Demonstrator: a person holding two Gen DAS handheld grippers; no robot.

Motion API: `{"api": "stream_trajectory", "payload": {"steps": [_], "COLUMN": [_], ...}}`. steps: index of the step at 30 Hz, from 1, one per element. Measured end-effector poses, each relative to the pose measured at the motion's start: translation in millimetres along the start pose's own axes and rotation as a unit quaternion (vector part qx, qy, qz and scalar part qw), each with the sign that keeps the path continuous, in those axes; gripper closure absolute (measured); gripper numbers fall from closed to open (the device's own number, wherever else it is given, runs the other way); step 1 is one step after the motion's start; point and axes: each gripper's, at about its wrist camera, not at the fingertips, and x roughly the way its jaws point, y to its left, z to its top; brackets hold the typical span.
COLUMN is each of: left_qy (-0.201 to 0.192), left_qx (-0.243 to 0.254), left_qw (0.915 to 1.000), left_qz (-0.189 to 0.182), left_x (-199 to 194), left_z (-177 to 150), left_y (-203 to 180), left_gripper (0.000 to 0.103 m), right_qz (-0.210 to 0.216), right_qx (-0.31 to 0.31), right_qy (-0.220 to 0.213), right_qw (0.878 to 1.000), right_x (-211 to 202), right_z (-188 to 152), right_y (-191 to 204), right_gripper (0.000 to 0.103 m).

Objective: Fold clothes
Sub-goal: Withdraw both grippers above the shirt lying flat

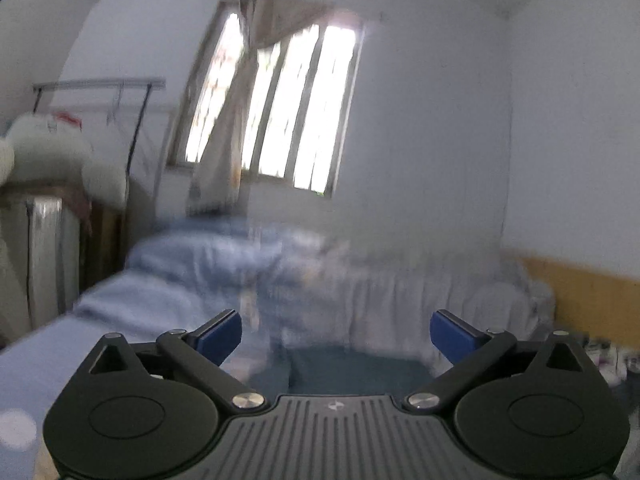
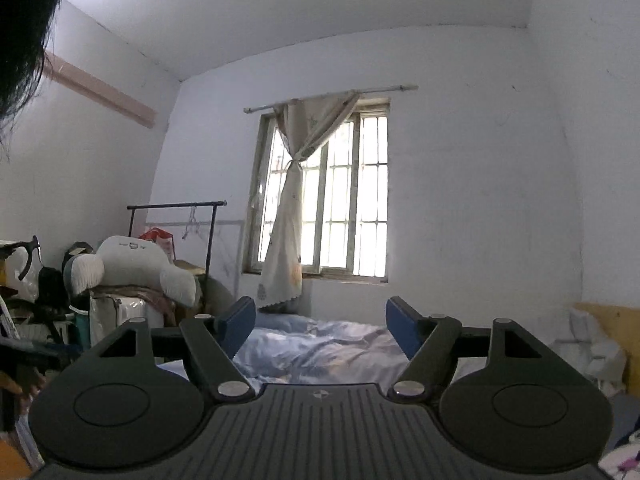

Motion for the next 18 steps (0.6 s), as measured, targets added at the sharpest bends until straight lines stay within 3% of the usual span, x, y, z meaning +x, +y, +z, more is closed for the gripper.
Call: {"api": "stream_trajectory", "payload": {"steps": [4, 8, 10, 13, 16, 18], "left_qy": [0.069, 0.144, 0.173, 0.201, 0.203, 0.201], "left_qx": [0.031, 0.059, 0.058, 0.042, 0.036, 0.042], "left_qw": [0.9971, 0.9877, 0.9832, 0.9781, 0.9769, 0.9768], "left_qz": [-0.010, -0.010, 0.001, 0.035, 0.055, 0.062], "left_x": [15.2, 40.4, 52.6, 66.1, 72.5, 74.6], "left_z": [-47.7, -107.6, -133.7, -163.3, -178.6, -185.0], "left_y": [-28.7, -53.4, -55.2, -53.0, -55.1, -59.5], "left_gripper": [0.000, 0.003, 0.015, 0.020, 0.021, 0.021], "right_qz": [0.000, -0.004, -0.017, -0.047, -0.086, -0.105], "right_qx": [0.022, 0.024, 0.022, 0.063, 0.081, 0.082], "right_qy": [0.036, 0.085, 0.131, 0.220, 0.313, 0.361], "right_qw": [0.999, 0.996, 0.991, 0.972, 0.943, 0.923], "right_x": [1.8, 21.1, 33.3, 48.2, 57.5, 62.5], "right_z": [-35.3, -87.4, -123.0, -179.5, -237.2, -269.7], "right_y": [-0.1, -6.9, -18.1, -52.4, -80.1, -87.8], "right_gripper": [0.029, 0.029, 0.030, 0.033, 0.048, 0.048]}}
